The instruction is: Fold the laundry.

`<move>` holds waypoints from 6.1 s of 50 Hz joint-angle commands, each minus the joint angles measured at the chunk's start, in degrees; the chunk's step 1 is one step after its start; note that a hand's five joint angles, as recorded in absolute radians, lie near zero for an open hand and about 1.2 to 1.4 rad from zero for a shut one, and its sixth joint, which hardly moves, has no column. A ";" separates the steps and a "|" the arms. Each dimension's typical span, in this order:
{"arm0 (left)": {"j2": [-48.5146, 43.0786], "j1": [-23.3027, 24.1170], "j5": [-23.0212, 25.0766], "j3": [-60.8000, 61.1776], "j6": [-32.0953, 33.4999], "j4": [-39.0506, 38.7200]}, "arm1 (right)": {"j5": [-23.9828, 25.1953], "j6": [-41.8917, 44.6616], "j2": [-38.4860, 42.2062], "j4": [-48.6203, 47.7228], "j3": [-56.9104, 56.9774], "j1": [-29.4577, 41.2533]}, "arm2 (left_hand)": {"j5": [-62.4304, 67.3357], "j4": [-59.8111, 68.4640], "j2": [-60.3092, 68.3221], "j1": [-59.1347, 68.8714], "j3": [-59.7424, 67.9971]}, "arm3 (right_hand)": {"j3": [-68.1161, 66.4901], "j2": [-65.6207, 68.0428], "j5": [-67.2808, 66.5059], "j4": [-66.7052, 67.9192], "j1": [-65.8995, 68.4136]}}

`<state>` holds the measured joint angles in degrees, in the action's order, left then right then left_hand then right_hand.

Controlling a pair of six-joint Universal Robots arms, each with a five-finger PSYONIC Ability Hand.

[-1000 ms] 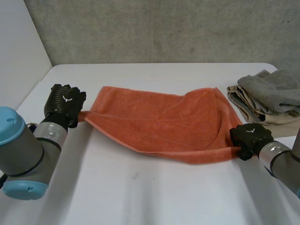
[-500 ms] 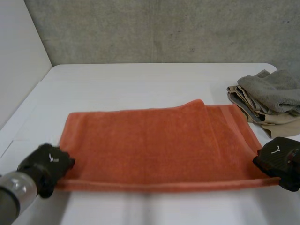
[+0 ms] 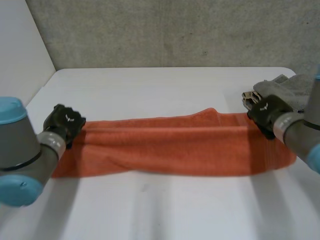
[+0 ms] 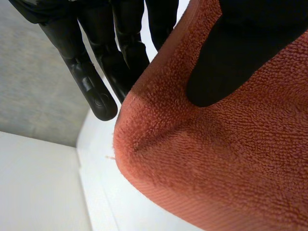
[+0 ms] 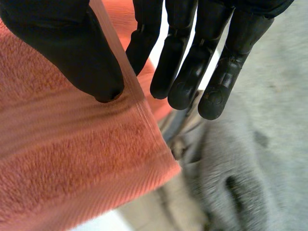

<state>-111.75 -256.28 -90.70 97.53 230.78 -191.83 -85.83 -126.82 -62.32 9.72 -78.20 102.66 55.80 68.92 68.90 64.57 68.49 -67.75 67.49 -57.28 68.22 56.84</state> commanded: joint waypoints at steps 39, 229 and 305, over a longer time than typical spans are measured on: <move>-1.55 5.53 -0.62 0.38 -16.05 -19.28 | 6.81 -17.59 0.44 -2.34 -2.12 -5.71 | -55.42 -58.54 -58.51 -54.19 -58.11 | 55.00 -54.74 54.52 -55.47 -44.09; 3.29 15.11 -8.09 -3.39 -19.13 -4.17 | 6.73 -28.06 -9.93 -18.94 -26.74 -6.07 | -54.74 -57.86 -57.84 -53.52 -57.43 | -12.25 12.51 -12.72 11.78 23.16; -0.94 25.48 1.83 -23.26 -33.20 14.03 | 2.95 -36.84 -5.43 -13.04 -7.92 14.40 | -53.23 -56.35 -56.33 -52.00 -55.92 | 57.75 -57.49 57.28 -58.22 -46.84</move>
<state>-121.18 -228.94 -95.07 76.30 197.51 -178.00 -82.50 -164.06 -59.07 3.90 -80.52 115.24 2.76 11.77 11.77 11.47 12.26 -12.51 12.77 -4.10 13.69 11.72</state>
